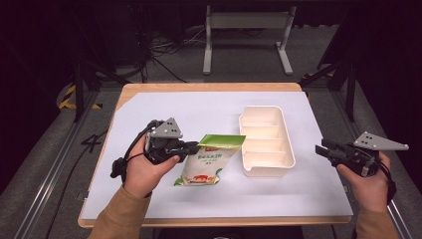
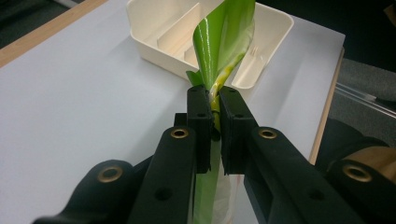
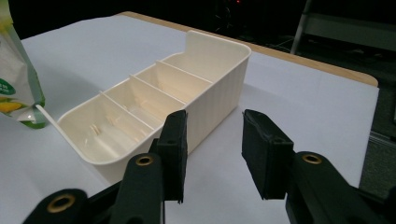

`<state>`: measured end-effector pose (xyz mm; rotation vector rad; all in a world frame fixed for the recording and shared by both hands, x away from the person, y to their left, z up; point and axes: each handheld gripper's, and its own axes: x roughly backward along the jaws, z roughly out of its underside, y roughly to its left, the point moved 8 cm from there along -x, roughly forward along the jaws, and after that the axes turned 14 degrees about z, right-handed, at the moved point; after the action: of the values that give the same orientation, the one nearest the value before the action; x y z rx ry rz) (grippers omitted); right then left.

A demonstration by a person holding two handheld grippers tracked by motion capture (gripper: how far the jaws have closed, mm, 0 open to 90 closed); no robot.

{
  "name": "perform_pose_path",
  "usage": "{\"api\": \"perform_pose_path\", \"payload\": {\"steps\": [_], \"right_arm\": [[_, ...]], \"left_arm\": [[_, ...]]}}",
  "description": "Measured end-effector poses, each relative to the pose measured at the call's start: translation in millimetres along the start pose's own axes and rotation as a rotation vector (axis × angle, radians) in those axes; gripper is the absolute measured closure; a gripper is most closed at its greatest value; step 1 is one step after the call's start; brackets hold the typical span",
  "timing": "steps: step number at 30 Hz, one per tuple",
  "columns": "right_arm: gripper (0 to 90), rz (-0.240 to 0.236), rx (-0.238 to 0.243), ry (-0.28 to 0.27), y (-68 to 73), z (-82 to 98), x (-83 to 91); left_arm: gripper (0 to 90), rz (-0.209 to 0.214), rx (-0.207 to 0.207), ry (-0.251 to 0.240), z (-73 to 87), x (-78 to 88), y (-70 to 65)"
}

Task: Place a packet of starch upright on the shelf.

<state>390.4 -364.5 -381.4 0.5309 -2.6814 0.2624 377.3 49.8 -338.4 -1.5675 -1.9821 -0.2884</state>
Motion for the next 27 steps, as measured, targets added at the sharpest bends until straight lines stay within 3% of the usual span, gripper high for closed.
{"api": "perform_pose_path", "payload": {"steps": [5, 12, 13, 14, 15, 18, 19, 20, 26, 27], "right_arm": [[59.2, -0.048, 0.0, -0.027, 10.1, -8.3, 1.9], [53.5, -0.147, 0.018, -0.07, 45.5, -31.7, 6.1], [53.5, -0.147, 0.018, -0.07, 45.5, -31.7, 6.1], [52.4, -0.17, 0.033, -0.08, 57.4, -38.5, 6.7], [52.4, -0.17, 0.033, -0.08, 57.4, -38.5, 6.7], [49.9, -0.21, 0.055, -0.1, 80.0, -50.1, 6.5], [49.9, -0.21, 0.055, -0.1, 80.0, -50.1, 6.5], [49.2, -0.236, 0.068, -0.109, 93.1, -55.4, 5.8], [47.3, -0.306, 0.103, -0.13, 124.0, -65.3, 2.8], [46.8, -0.315, 0.113, -0.132, 130.0, -66.5, 1.7]], "left_arm": [[84.5, -0.004, -0.012, -0.03, -3.2, 7.4, -2.1], [84.6, 0.001, -0.028, -0.112, -10.7, 13.9, -7.7], [84.6, 0.001, -0.028, -0.112, -10.7, 13.9, -7.7], [84.6, -0.002, -0.037, -0.147, -13.2, 14.6, -8.3], [84.7, -0.002, -0.037, -0.147, -13.2, 14.6, -8.3], [84.7, -0.001, -0.053, -0.188, -17.4, 12.9, -12.8], [84.7, -0.001, -0.053, -0.188, -17.4, 12.9, -12.8], [84.7, 0.003, -0.057, -0.193, -18.5, 11.5, -15.2], [84.7, 0.023, -0.084, -0.2, -22.0, 5.1, -23.6], [84.7, 0.043, -0.086, -0.203, -22.9, 2.0, -27.3]]}}
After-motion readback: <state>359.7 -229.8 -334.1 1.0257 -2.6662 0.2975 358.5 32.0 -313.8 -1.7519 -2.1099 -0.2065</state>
